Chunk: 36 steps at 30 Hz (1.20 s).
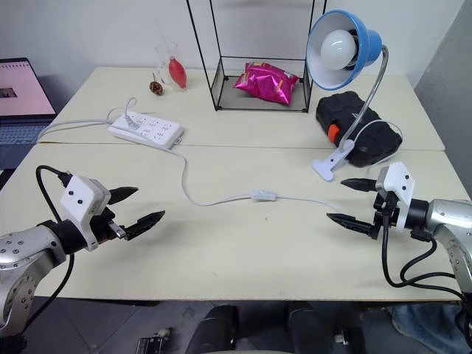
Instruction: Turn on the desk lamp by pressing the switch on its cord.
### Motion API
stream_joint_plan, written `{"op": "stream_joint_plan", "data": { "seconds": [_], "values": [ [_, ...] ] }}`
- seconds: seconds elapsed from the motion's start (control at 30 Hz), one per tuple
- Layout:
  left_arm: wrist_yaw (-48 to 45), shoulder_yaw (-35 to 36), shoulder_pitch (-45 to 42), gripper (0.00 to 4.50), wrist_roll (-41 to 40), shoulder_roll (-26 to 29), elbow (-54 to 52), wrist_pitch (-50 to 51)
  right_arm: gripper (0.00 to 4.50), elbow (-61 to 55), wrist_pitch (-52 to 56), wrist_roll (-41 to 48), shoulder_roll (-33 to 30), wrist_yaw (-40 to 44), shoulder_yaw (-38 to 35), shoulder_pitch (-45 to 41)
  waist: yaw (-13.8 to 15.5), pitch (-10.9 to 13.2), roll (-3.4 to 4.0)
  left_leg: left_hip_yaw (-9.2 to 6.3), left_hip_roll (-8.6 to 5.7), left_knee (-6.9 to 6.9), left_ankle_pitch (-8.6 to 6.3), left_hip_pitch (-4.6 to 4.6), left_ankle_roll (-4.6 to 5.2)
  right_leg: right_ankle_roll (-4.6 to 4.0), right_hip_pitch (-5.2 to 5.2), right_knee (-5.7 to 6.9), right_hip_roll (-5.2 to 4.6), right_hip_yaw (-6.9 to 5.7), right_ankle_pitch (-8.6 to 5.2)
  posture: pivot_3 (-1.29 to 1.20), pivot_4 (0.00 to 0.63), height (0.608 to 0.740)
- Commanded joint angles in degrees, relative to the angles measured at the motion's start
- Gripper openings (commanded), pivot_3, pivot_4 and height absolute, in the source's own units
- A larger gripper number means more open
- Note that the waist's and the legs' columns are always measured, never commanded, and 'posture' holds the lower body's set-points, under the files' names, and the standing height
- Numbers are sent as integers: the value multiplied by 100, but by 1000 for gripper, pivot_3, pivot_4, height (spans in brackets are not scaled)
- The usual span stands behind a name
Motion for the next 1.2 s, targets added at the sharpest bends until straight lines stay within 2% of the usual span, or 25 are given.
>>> {"op": "stream_joint_plan", "data": {
  "seconds": [0.03, 0.33, 0.57, 0.8, 1.03, 1.2],
  "values": [
    [-119, 97, -72, 4356, -117, 11, -199, -70, 4500, -102, -103, -5, 9, 81, -33, -118, 0, 0, 0, 0, 0, 0, 0, 0, 0, 0, 0, 0, 0, 0, 0, 0, 150, 740],
    [20, -56, -248, 4356, -76, -45, -198, 132, 4500, -101, -144, -67, 112, 121, 2, -121, 0, 0, 0, 0, 0, 1, 0, 1, 0, 1, 0, 0, 0, 0, 1, 0, 150, 740],
    [-352, -173, -545, 4356, -308, -196, -34, -81, 4500, -339, 176, 18, 288, -123, 143, -214, 0, 0, 0, -1, 0, 1, 0, 1, 0, 1, 0, 1, 0, -1, 1, 0, 150, 740],
    [-736, -822, -1249, 4356, -300, -318, 361, -134, 4500, -681, 579, 67, 270, -249, 275, -215, 3, 0, 0, 0, -3, 4, 0, 0, 0, 3, 1, 1, 1, 0, 2, 0, 150, 740],
    [-1248, -1846, -2733, 4356, -293, -1097, 1726, 29, 4500, -1217, 855, -155, 230, -575, 518, -172, 18, -1, -2, -10, -9, 17, 0, -9, 0, 12, 3, 1, 3, -6, 7, 0, 150, 740],
    [-1712, -2459, -3655, 4356, 115, -1578, 3264, -219, 4500, -1745, 1742, 166, 340, -1149, 592, -414, -8, -1, -2, -14, -9, 17, 1, -10, 0, 12, 1, 5, 8, -6, 7, 0, 150, 740]
  ]
}}
